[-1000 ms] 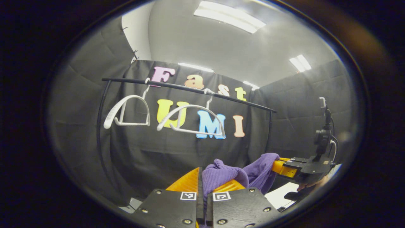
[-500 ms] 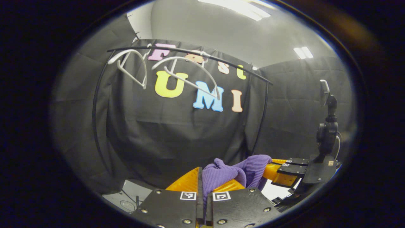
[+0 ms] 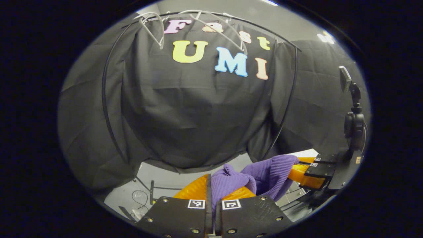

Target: Grasp the clothes on the hanger with both hands and then place them into the laundry hamper below.

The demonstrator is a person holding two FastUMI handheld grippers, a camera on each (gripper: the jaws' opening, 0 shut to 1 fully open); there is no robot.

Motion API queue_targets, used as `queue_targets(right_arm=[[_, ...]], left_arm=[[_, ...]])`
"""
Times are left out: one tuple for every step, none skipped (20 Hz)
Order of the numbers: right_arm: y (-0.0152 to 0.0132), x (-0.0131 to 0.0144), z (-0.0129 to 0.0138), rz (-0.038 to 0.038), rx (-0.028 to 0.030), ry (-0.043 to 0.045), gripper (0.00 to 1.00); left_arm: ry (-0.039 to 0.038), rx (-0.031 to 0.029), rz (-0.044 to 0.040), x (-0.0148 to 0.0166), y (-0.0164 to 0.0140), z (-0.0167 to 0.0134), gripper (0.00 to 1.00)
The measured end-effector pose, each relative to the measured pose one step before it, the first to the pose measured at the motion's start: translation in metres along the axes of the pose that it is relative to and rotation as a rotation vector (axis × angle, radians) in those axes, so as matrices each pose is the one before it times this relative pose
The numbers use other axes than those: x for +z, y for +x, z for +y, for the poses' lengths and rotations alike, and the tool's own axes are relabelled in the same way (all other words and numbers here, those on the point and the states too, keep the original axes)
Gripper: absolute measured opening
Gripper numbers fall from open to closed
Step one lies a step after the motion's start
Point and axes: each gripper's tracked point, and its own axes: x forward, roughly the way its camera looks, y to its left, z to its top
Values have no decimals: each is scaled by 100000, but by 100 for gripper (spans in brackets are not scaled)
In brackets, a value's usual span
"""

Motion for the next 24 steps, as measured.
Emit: queue_targets(right_arm=[[99, -1179, 164, 2884, -50, -206, 7], [323, -1241, 184, 3134, -130, -222, 7], [260, -1037, 15, 2715, -589, -148, 8], [99, -1114, -34, 2448, -596, 50, 9], [71, -989, -33, 2047, -753, -177, 9], [49, -1114, -14, 1614, -1051, -990, 9], [285, -906, -105, 2233, -1029, -1883, 9], [698, -1165, 130, 3774, -286, -1821, 9], [573, -1175, 169, 3399, 517, -1088, 11], [108, -913, 88, 2243, 163, -866, 12], [471, -303, 6, 2200, 303, -1076, 14], [287, -438, 8, 2031, 270, -692, 16], [197, -489, 157, 1516, 269, -705, 19], [-264, -458, 19, 671, -208, -588, 26], [-222, -106, 107, 8, -123, 21, 39], [-182, -229, 149, -940, -63, 771, 49], [-105, 462, 8, -1909, -240, 1234, 65], [-268, 167, -23, -1577, -239, 1355, 71], [-417, 705, -42, -1563, -203, 951, 84], [-515, 668, -46, -1599, -471, 216, 88], [-606, 935, -174, -1926, -799, -228, 93], [-653, 1150, -241, -2554, -922, -263, 94], [-797, 1398, -289, -3157, -640, -73, 95], [-664, 1291, -269, -3378, -462, 40, 95]], left_arm=[[196, 1068, 3184, -1106, 210, 26, 4], [148, 1030, 3259, -1060, 542, 156, 4], [180, 1105, 3269, -1445, 1081, 359, 4], [283, 781, 2955, -1494, 945, 375, 4], [282, 898, 2831, -1715, 551, 495, 4], [521, 742, 3038, -1428, 642, 456, 4], [696, 1296, 3621, -1618, 333, 624, 4], [596, 1259, 4403, -1699, 556, 539, 4], [455, 974, 3273, -1183, 239, 62, 4], [754, 1434, 2744, -966, 445, 261, 5], [881, 2015, 2402, -936, 613, 466, 4], [837, 1526, 2638, -989, 283, 407, 4], [671, 322, 2470, -1010, 458, -110, 6], [701, 261, 1037, -565, 284, 82, 6], [136, -1012, -75, -63, -505, -95, 10], [-95, 342, -1139, 256, -48, 152, 32], [-145, 241, -1761, 255, -319, 89, 53], [105, 1613, -1906, 606, -351, 409, 75], [-33, 1192, -2013, 350, -398, 495, 96], [-429, 542, -2406, 836, -542, 273, 90], [-627, -1, -3095, 978, -845, 42, 91], [-400, -193, -3811, 1418, -702, 82, 91], [0, 81, -4516, 1608, -979, 174, 91], [287, 698, -4475, 1930, -1082, 424, 91]])
